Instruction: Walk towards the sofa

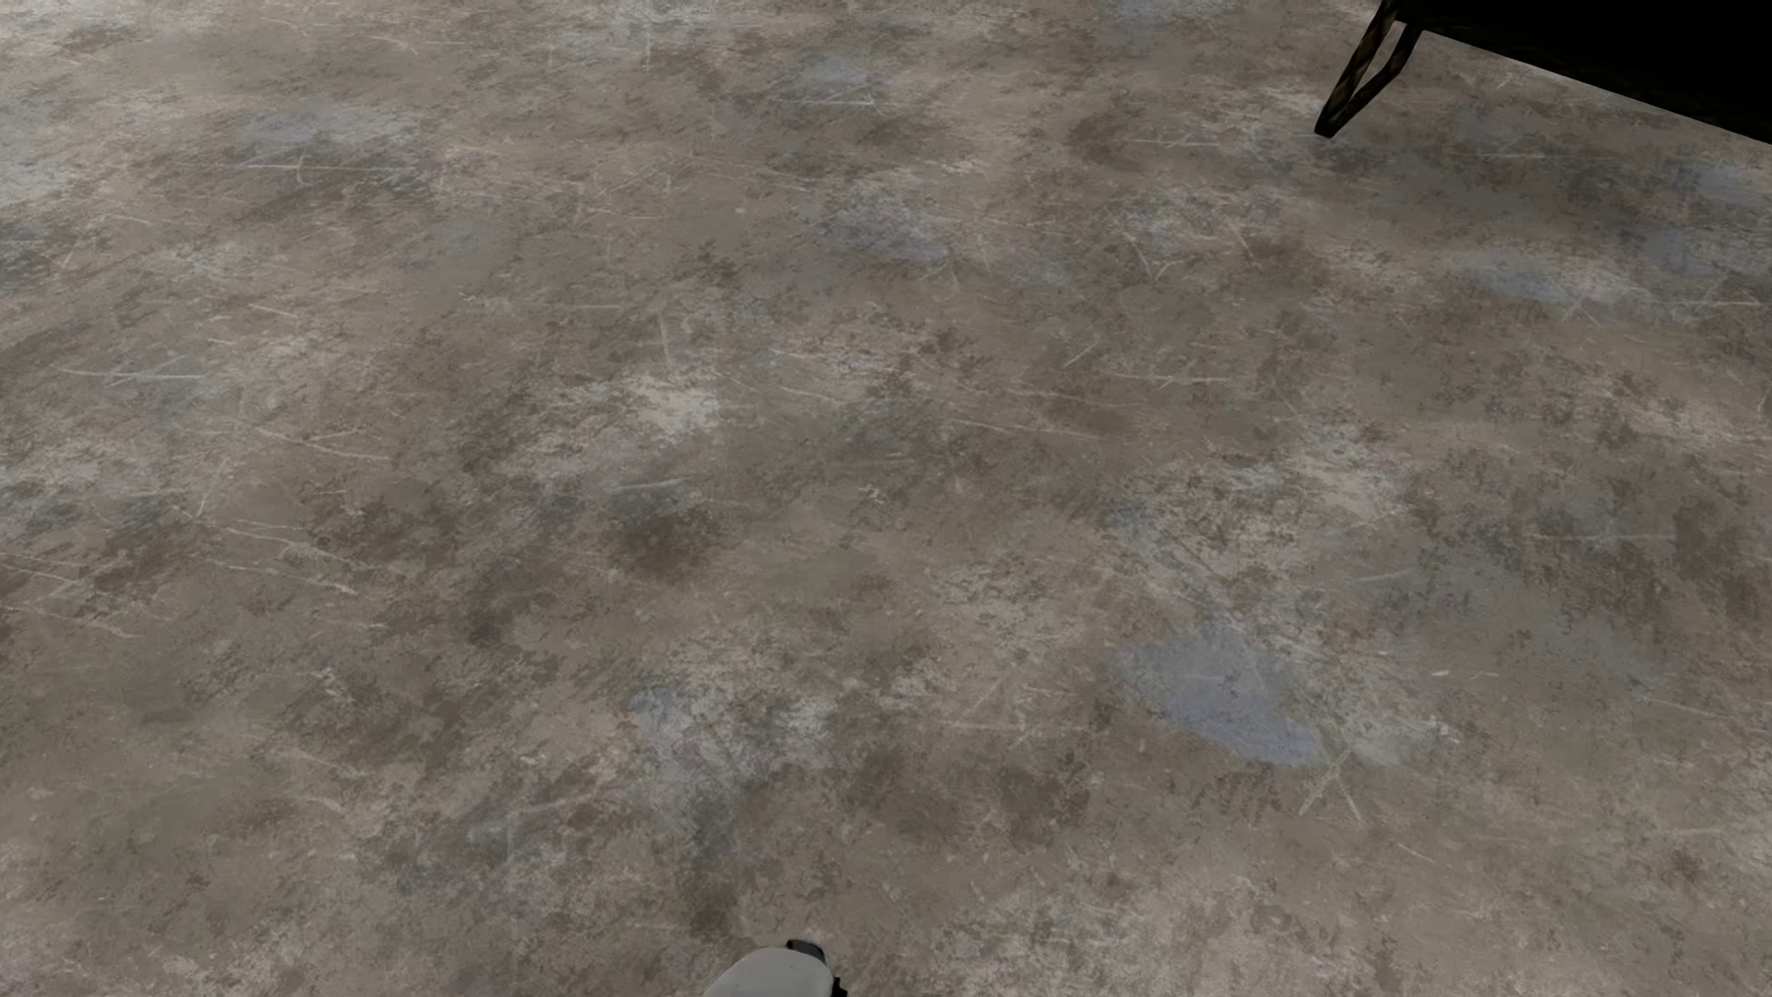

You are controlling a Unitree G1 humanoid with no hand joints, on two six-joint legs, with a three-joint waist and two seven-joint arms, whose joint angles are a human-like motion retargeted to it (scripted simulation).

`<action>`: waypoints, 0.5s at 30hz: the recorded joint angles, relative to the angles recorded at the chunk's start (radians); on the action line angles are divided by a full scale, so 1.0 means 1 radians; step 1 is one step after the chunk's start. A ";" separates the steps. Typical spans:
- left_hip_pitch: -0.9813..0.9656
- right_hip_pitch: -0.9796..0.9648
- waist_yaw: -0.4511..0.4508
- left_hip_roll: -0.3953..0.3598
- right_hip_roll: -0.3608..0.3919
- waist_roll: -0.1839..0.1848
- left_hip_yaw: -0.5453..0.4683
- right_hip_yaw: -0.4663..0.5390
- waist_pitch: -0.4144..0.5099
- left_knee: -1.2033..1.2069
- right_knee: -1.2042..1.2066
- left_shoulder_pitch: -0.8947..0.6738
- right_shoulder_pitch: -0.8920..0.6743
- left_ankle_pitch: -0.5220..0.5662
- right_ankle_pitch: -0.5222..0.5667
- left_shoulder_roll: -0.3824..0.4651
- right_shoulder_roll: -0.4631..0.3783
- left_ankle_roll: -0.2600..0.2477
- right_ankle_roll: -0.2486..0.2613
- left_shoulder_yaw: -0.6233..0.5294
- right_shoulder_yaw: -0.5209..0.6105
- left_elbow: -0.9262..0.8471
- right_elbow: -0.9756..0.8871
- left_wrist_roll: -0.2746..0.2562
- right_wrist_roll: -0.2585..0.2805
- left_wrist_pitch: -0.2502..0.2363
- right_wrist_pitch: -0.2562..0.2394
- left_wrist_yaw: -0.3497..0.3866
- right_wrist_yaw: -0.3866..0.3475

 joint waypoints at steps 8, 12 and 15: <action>0.780 -0.529 -0.393 0.020 0.087 0.101 0.000 0.000 0.012 -0.360 -0.668 -0.264 0.080 -0.541 -0.261 0.030 0.014 0.000 0.000 0.206 0.014 -0.410 -0.018 0.000 0.000 0.000 0.000 0.000 0.000; 0.946 -0.657 -0.465 0.125 0.080 0.126 0.000 0.000 -0.030 -0.246 -0.493 -0.273 0.097 -0.469 -0.209 0.018 0.018 0.000 0.000 0.283 0.005 -0.475 0.039 0.000 0.000 0.000 0.000 0.000 0.000; 0.780 -0.551 -0.420 0.177 0.201 0.178 0.000 0.000 -0.029 0.285 -0.303 -0.214 0.057 0.017 -0.284 -0.024 0.033 0.000 0.000 0.192 0.017 -0.308 0.162 0.000 0.000 0.000 0.000 0.000 0.000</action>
